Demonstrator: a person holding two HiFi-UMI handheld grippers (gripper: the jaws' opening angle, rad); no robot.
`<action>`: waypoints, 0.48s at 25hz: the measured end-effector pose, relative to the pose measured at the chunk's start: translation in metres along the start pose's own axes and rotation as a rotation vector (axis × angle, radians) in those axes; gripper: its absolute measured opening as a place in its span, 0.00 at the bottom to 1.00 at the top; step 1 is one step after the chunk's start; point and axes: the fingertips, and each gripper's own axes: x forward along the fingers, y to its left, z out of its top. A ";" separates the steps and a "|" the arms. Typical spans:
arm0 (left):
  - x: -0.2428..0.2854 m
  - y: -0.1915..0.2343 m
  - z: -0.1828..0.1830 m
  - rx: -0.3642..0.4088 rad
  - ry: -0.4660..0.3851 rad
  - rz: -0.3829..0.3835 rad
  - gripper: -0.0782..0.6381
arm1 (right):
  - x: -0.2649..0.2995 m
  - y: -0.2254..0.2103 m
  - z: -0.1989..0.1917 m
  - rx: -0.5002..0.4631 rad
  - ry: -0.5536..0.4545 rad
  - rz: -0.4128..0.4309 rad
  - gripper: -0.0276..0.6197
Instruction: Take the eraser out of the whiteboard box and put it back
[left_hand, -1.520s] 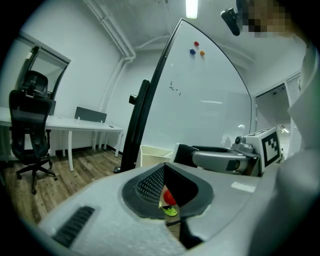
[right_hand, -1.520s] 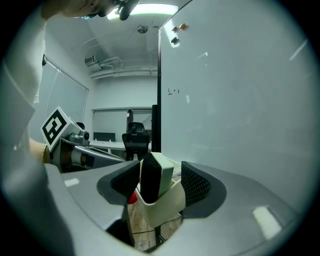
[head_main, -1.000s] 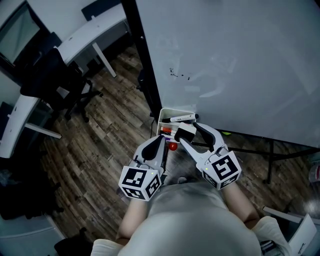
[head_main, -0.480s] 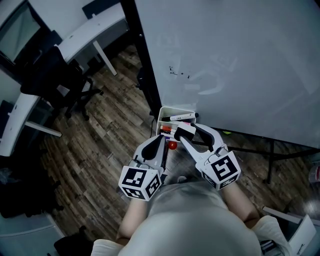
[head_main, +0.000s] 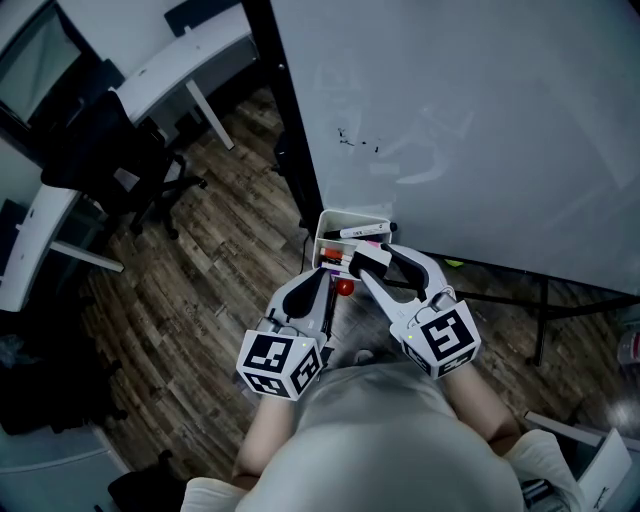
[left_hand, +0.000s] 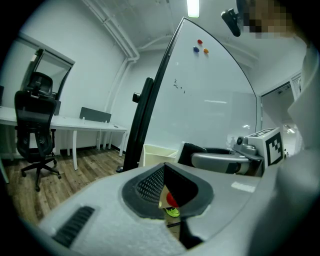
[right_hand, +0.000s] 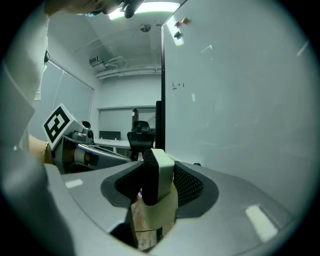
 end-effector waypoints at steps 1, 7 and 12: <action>0.000 0.000 0.000 0.001 0.001 -0.001 0.12 | 0.000 0.000 0.000 0.000 -0.002 -0.001 0.33; -0.001 -0.001 0.001 0.002 0.000 -0.005 0.12 | -0.002 -0.001 0.008 -0.014 -0.018 -0.006 0.33; -0.002 -0.002 0.006 0.004 -0.005 -0.014 0.12 | -0.004 0.000 0.017 -0.021 -0.028 -0.014 0.33</action>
